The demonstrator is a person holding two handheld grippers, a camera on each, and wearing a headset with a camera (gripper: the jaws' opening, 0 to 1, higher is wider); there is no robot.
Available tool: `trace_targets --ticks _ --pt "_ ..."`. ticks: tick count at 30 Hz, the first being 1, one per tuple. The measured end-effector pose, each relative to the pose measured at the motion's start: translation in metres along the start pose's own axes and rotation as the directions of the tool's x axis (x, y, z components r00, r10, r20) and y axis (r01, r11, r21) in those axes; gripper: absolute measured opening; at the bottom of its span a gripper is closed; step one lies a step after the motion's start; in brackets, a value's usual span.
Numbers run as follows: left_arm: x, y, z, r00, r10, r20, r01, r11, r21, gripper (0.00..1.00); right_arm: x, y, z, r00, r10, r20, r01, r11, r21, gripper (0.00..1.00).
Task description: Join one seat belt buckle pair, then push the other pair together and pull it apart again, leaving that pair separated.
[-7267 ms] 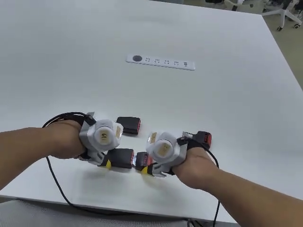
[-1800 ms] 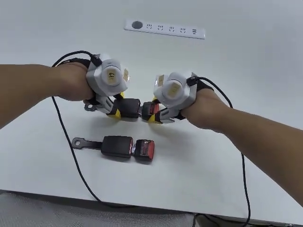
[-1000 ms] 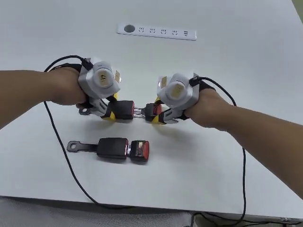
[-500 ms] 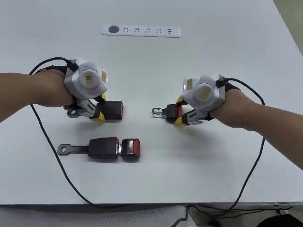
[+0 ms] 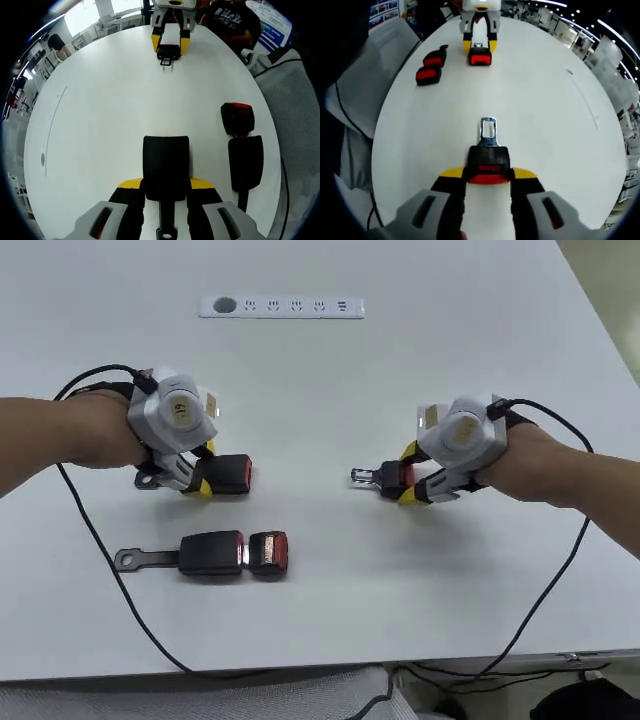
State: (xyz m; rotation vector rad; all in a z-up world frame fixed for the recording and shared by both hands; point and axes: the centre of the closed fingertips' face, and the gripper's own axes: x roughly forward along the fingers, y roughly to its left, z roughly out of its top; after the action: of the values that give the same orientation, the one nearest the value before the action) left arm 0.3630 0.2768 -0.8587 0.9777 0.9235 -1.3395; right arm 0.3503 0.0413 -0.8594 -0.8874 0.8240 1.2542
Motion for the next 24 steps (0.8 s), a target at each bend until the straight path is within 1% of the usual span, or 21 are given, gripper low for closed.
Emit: trace_targets --ticks 2,4,5,6,7,9,11,12,13,14,15,16,17,18,19,20,21,22,23,24 --pt "0.0 0.0 0.001 1.0 0.0 -0.006 0.0 1.0 0.019 0.33 -0.001 0.001 0.001 1.0 0.001 -0.006 -0.001 1.0 -0.003 0.36" --pt "0.0 -0.001 0.002 0.9999 0.002 -0.014 -0.002 1.0 0.029 0.33 -0.001 0.002 0.003 0.9997 -0.003 -0.023 0.003 1.0 -0.011 0.36" --pt "-0.001 -0.001 0.002 0.9998 0.005 -0.018 -0.004 0.999 0.043 0.33 -0.002 0.002 0.004 0.9996 -0.004 -0.03 0.004 1.0 -0.019 0.36" --pt "-0.001 0.0 0.004 0.9996 0.014 -0.023 -0.012 0.997 0.082 0.33 -0.002 0.002 0.004 0.9993 -0.007 -0.036 0.006 1.0 -0.027 0.36" --pt "-0.001 -0.002 0.004 0.9995 0.015 -0.026 -0.013 0.997 0.082 0.33 -0.002 0.002 0.005 0.9992 -0.01 -0.039 0.009 1.0 -0.03 0.36" --pt "-0.001 0.0 0.002 0.9992 0.027 -0.031 -0.026 0.999 0.036 0.33 -0.003 0.0 0.004 0.9988 -0.02 -0.045 0.019 0.999 -0.028 0.4" --pt "-0.003 0.002 0.002 0.999 0.042 -0.017 -0.041 0.999 0.033 0.38 -0.007 -0.001 0.005 0.9987 -0.034 -0.037 0.034 0.999 -0.015 0.41" --pt "-0.003 0.003 0.001 0.9984 0.056 -0.011 -0.056 0.998 0.002 0.43 -0.01 -0.002 0.007 0.9985 -0.048 -0.025 0.048 0.999 0.009 0.42" --pt "-0.007 0.003 0.002 0.9976 0.069 0.007 -0.069 0.998 0.0 0.46 -0.014 -0.002 0.009 0.9982 -0.06 -0.01 0.06 0.998 0.023 0.42" --pt "-0.011 0.004 0.004 0.9963 0.082 0.025 -0.082 0.997 0.001 0.45 -0.018 -0.002 0.011 0.9975 -0.071 0.006 0.07 0.997 0.044 0.42" --pt "-0.018 0.004 0.005 0.9942 0.1 0.04 -0.099 0.995 -0.025 0.44 -0.024 0.0 0.015 0.996 -0.083 0.031 0.081 0.994 0.079 0.42" --pt "-0.02 0.003 0.005 0.9934 0.104 0.048 -0.102 0.994 -0.035 0.44 -0.026 0.0 0.016 0.9947 -0.091 0.048 0.086 0.992 0.093 0.42" --pt "-0.027 0.001 0.008 0.9902 0.118 0.074 -0.114 0.992 -0.056 0.45 -0.032 0.003 0.018 0.9928 -0.1 0.066 0.092 0.989 0.115 0.43" --pt "-0.032 -0.001 0.009 0.9876 0.131 0.086 -0.126 0.99 -0.063 0.45 -0.034 0.005 0.018 0.9912 -0.107 0.078 0.096 0.986 0.135 0.43" --pt "-0.039 -0.002 0.009 0.982 0.159 0.102 -0.15 0.984 -0.094 0.45 -0.037 0.008 0.02 0.9889 -0.115 0.094 0.1 0.983 0.154 0.45" --pt "-0.043 -0.005 0.008 0.9797 0.167 0.112 -0.155 0.982 -0.106 0.45 -0.04 0.011 0.022 0.9863 -0.125 0.108 0.105 0.98 0.169 0.47" --pt "-0.048 -0.011 0.007 0.9759 0.18 0.124 -0.166 0.98 -0.112 0.46 -0.045 0.014 0.026 0.9793 -0.148 0.138 0.117 0.971 0.21 0.49" --pt "-0.053 -0.013 0.009 0.9686 0.204 0.142 -0.189 0.976 -0.113 0.46 -0.047 0.018 0.028 0.9751 -0.16 0.154 0.121 0.964 0.237 0.54" --pt "-0.059 -0.017 0.012 0.9583 0.224 0.178 -0.204 0.971 -0.121 0.48 -0.051 0.023 0.03 0.9709 -0.171 0.168 0.122 0.956 0.268 0.57" --pt "-0.063 -0.022 0.012 0.9528 0.233 0.195 -0.206 0.967 -0.149 0.51 -0.051 0.026 0.027 0.9693 -0.179 0.168 0.126 0.95 0.287 0.58"
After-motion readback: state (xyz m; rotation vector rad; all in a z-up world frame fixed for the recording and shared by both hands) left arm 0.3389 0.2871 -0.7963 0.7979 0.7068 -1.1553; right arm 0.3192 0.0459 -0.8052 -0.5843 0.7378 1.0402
